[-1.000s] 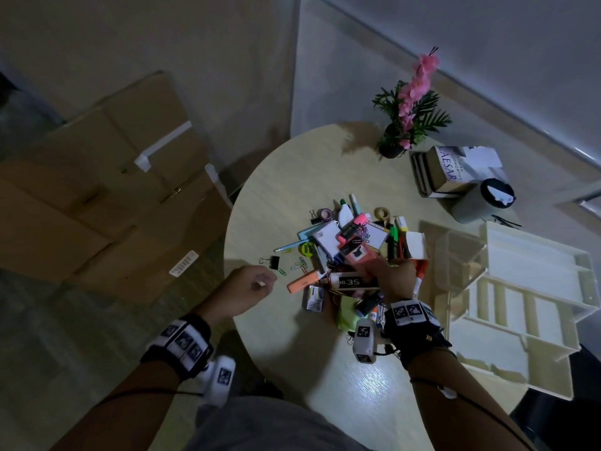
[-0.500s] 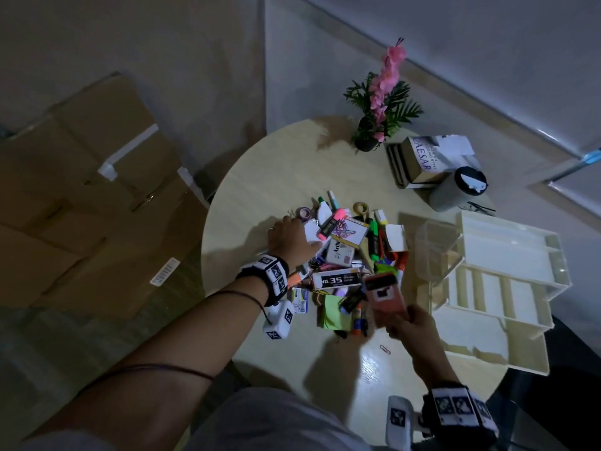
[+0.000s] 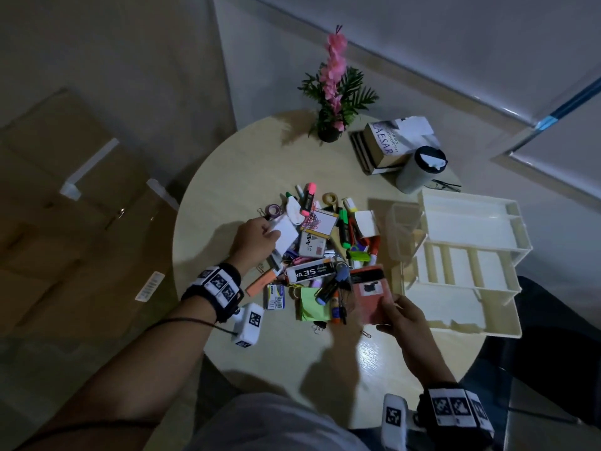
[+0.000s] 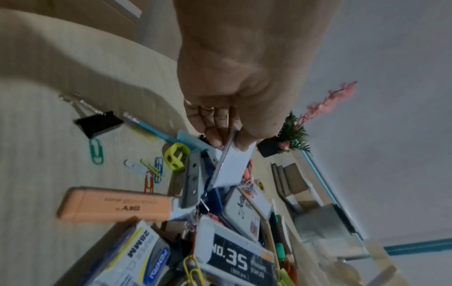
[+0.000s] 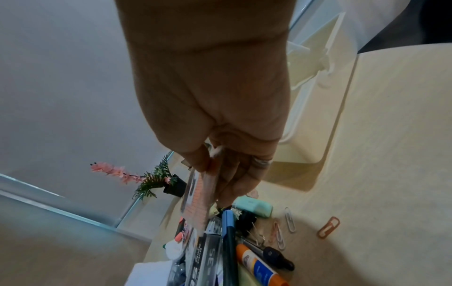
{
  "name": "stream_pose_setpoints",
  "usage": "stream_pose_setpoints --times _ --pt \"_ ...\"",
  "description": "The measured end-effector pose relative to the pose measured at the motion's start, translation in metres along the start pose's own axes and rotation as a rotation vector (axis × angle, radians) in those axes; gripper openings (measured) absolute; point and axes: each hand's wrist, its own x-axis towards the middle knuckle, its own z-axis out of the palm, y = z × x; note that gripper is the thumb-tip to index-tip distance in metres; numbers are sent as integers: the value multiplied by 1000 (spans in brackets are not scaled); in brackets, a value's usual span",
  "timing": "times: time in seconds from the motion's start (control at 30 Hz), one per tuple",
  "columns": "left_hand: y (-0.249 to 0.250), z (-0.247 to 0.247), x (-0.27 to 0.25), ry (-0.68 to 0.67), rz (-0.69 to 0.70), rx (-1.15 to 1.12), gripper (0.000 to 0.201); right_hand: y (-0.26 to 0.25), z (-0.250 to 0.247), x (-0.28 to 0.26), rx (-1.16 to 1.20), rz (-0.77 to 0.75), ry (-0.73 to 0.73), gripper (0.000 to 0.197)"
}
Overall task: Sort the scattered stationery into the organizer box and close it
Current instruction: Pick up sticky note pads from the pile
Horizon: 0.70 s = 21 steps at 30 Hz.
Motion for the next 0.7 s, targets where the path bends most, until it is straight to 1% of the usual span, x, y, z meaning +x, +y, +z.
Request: stream_pose_setpoints --times 0.07,0.17,0.27,0.33,0.43,0.5,0.6,0.63,0.7 --pt "6 -10 -11 -10 83 -6 25 -5 -3 -2 -11 -35 -3 25" --pt "22 -17 -29 -40 191 -38 16 -14 -8 -5 9 -100 -49 16" --pt "52 -14 -52 -130 277 -100 8 -25 -12 -2 8 -171 -115 17" --pt "74 -7 -66 -214 287 -173 14 -28 -16 3 1 -207 -116 19" --pt "101 4 -81 -295 300 -237 19 -29 -30 8 19 -236 -100 15" --pt "115 12 -88 -324 323 -220 15 -26 -41 7 54 -237 -83 15" --pt "138 27 -99 -352 342 -191 10 -20 -69 5 88 -212 -11 17" --pt "144 33 -102 -390 341 -176 11 -18 -79 5 86 -209 -14 17" --pt "153 49 -107 -470 309 -121 12 -13 -96 1 69 -205 -86 17"
